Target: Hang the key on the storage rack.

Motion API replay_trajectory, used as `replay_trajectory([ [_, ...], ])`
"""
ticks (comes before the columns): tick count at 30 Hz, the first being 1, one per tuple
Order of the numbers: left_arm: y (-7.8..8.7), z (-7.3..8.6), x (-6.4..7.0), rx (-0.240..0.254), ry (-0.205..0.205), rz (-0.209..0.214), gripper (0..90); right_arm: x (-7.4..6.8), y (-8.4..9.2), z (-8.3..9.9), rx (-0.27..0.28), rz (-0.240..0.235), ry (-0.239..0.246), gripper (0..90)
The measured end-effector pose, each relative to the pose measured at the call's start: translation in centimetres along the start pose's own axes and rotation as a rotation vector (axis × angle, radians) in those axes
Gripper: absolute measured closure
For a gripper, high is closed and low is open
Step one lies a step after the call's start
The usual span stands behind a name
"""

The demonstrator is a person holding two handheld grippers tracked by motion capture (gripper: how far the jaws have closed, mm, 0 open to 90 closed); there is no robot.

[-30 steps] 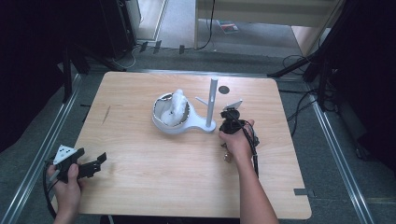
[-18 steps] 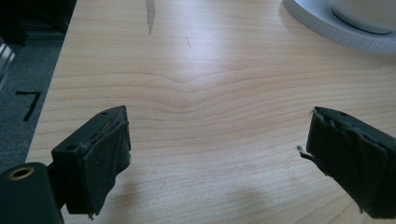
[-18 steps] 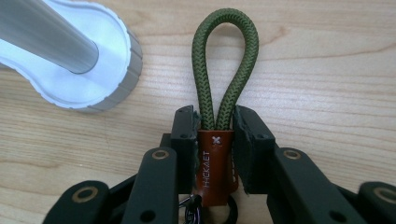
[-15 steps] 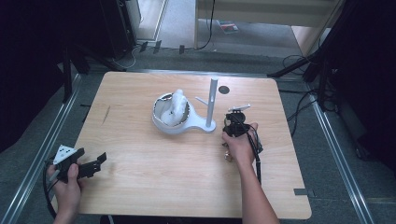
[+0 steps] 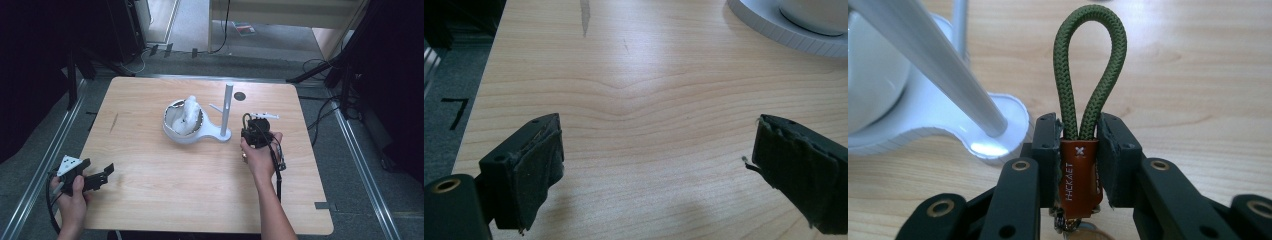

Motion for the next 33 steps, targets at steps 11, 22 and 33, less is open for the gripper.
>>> replay_trajectory([
  [11, 0.0, 0.0, 0.0, 0.001, -0.001, -0.001, 7.0, -1.5, 3.2, -2.2, 0.185, -0.039, 0.032, 72.4],
  [22, 0.0, 0.0, 0.0, 0.0, -0.002, 0.0, 7.0, -3.2, 6.4, -4.2, 0.326, -0.058, 0.066, 72.3],
  [33, 0.0, 0.0, 0.0, 0.0, 0.0, -0.002, 7.0, -4.6, 9.1, -5.0, 0.427, -0.068, 0.102, 72.3],
])
Point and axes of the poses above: each handheld gripper's, and its own axes: y roughly backward along the jaws, z roughly out of its underside, x roughly to its right, the point moved 7 cm from there along -y, roughly forward along the jaws, and after that the axes turned 11 degrees about x, right-handed, at the moved point
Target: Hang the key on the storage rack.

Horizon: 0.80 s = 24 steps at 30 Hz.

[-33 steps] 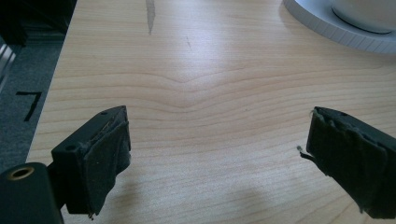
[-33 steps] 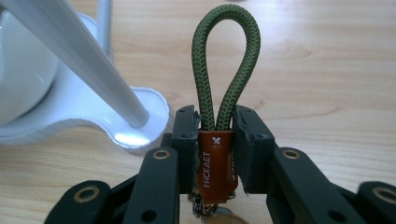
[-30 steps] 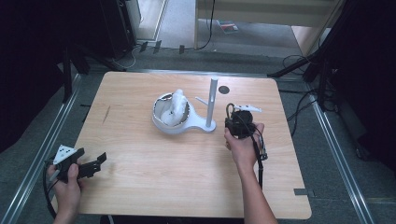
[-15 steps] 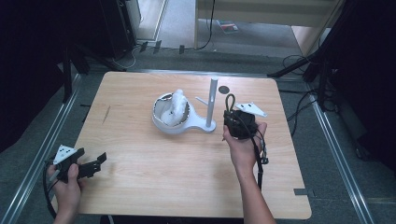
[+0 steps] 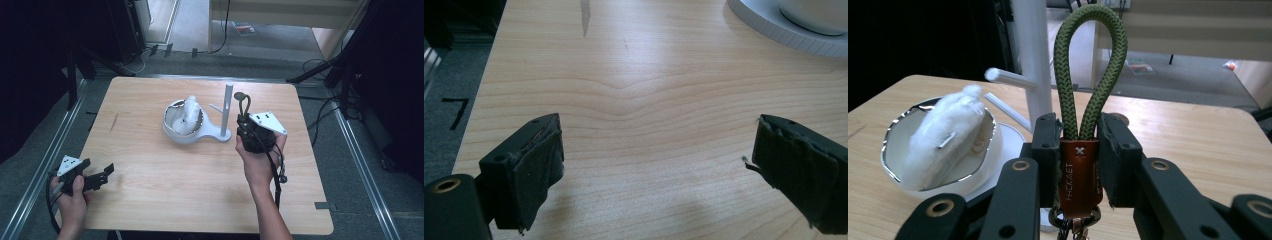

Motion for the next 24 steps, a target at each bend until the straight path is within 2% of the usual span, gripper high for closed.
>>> replay_trajectory([
  [5, 0.0, 0.0, 0.0, 0.001, 0.0, 0.0, 7.0, -0.8, 0.5, -0.2, 0.007, -0.019, 0.01, 72.3],
  [15, 0.0, 0.0, 0.0, 0.002, 0.003, 0.0, 7.0, -2.1, 0.8, -0.5, 0.016, -0.052, 0.0, 72.2],
  [24, 0.0, 0.0, 0.0, 0.001, 0.001, 0.001, 7.0, -3.0, 0.7, -0.2, -0.001, -0.076, 0.012, 72.2],
])
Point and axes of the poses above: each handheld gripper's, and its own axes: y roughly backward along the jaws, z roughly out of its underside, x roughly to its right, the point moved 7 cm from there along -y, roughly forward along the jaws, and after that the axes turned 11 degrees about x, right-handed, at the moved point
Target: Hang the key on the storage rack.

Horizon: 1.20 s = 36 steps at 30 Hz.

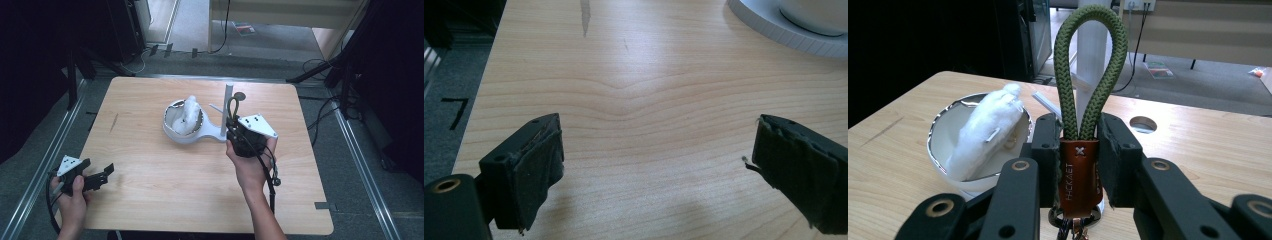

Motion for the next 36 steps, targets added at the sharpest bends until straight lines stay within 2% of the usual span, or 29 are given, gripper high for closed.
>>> replay_trajectory([
  [18, 0.0, 0.0, 0.0, 0.001, 0.003, 0.0, 7.0, -0.8, -1.3, 1.2, -0.053, -0.016, -0.002, 72.1],
  [36, 0.0, 0.0, 0.0, -0.001, 0.001, 0.0, 7.0, -0.3, -3.0, 3.1, -0.1, 0.003, -0.001, 71.9],
])
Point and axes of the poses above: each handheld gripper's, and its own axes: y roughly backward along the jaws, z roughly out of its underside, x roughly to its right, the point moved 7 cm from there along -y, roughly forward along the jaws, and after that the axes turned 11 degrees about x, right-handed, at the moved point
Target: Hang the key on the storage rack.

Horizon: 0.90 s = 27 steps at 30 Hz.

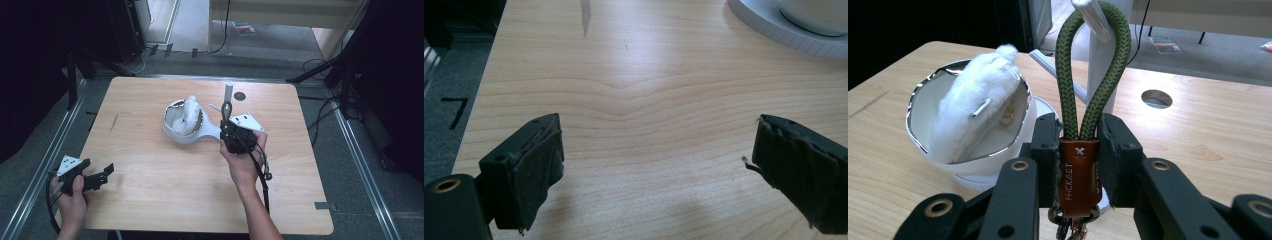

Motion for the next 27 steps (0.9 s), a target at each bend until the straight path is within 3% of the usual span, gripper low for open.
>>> replay_trajectory([
  [11, 0.0, 0.0, 0.0, 0.0, -0.004, 0.0, 7.0, 0.1, -0.8, 0.4, -0.005, -0.018, -0.018, 65.1],
  [15, 0.0, 0.0, 0.0, 0.0, -0.007, -0.002, 7.0, -0.1, -0.8, 0.4, 0.001, -0.048, -0.015, 49.2],
  [19, 0.0, 0.0, 0.1, -0.004, -0.008, -0.005, 7.0, 0.2, -0.4, 0.2, 0.008, -0.057, -0.038, 39.3],
  [22, 0.0, 0.0, 0.1, -0.001, -0.006, -0.006, 7.0, 0.5, 0.0, 0.1, 0.018, -0.057, -0.05, 29.4],
  [25, 0.0, 0.0, 0.1, 0.001, -0.006, -0.005, 7.0, 0.9, 0.5, 0.0, 0.017, -0.035, -0.059, 13.9],
  [27, 0.0, 0.0, 0.1, 0.003, -0.006, -0.004, 7.0, 1.2, 0.8, 0.1, 0.011, -0.037, -0.065, 10.1],
])
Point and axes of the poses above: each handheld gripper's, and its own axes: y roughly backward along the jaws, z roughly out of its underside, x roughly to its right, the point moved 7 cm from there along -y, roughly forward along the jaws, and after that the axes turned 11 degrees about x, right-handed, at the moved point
